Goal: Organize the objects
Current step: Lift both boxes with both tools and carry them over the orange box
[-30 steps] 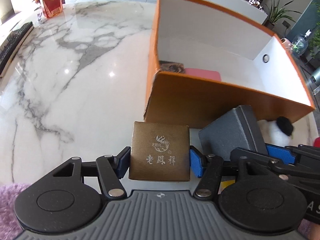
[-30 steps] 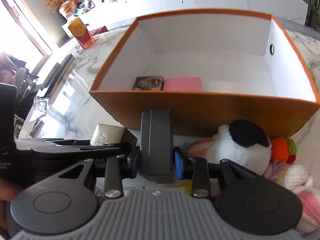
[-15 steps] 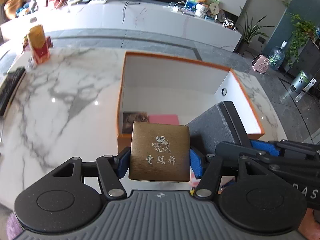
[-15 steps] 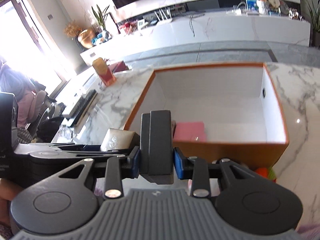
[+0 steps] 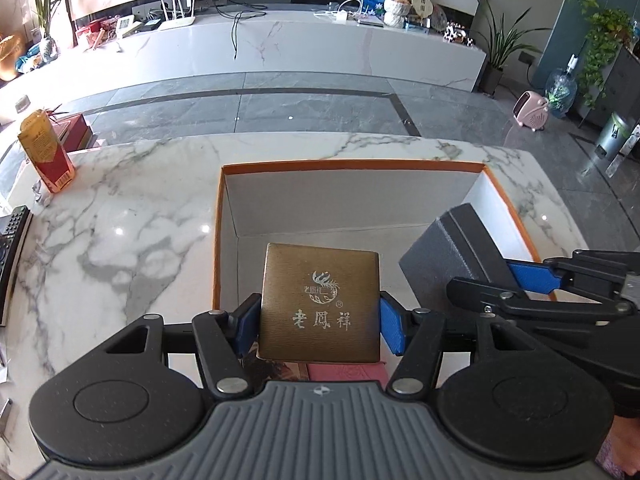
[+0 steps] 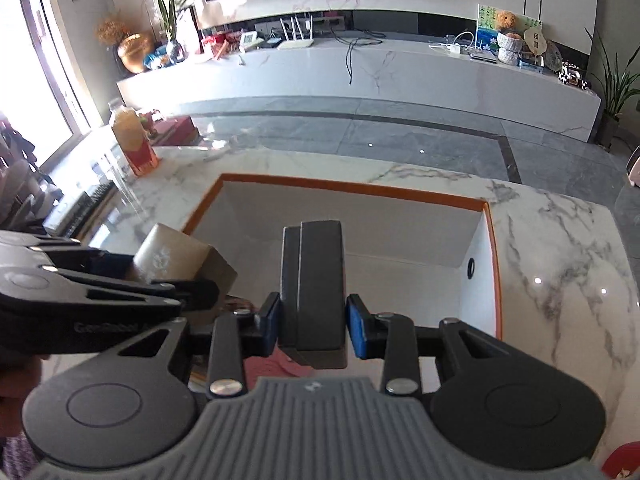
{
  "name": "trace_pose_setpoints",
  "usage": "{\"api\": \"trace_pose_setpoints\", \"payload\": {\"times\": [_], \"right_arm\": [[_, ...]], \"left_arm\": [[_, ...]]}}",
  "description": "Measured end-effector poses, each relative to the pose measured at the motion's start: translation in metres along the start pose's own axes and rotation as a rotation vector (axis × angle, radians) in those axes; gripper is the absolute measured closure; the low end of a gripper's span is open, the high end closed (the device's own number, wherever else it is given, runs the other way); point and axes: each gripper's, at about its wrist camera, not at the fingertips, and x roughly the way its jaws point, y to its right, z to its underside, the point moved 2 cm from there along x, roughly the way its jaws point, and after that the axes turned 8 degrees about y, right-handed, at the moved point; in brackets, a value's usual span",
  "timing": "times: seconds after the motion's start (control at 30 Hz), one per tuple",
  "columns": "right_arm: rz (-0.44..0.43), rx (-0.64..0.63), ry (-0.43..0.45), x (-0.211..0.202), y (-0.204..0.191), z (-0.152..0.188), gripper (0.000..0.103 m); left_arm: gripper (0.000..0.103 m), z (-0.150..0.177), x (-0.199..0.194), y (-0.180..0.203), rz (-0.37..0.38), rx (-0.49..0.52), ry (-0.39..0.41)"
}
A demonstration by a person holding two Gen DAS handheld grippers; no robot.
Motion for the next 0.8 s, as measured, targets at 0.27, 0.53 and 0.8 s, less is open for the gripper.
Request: {"api": "trace_pose_setpoints", "payload": {"times": [0.27,0.53,0.8], "right_arm": [[-0.026,-0.167,-0.080,0.059,0.005,0.002,0.067],[-0.068,-0.358,-0.109,0.091,-0.014,-0.002,0.067],[-0.026,-0.560,-0.150,0.120,-0.031,0.006,0.066]], "left_arm": [[0.033,-0.015,0.022,-0.005,-0.011,0.041,-0.031],[0.033,-0.018,0.034,-0.017,0.033,0.054,-0.070],[0.033,-0.012,0.039,-0.031,0.036,0.039,-0.088]]}}
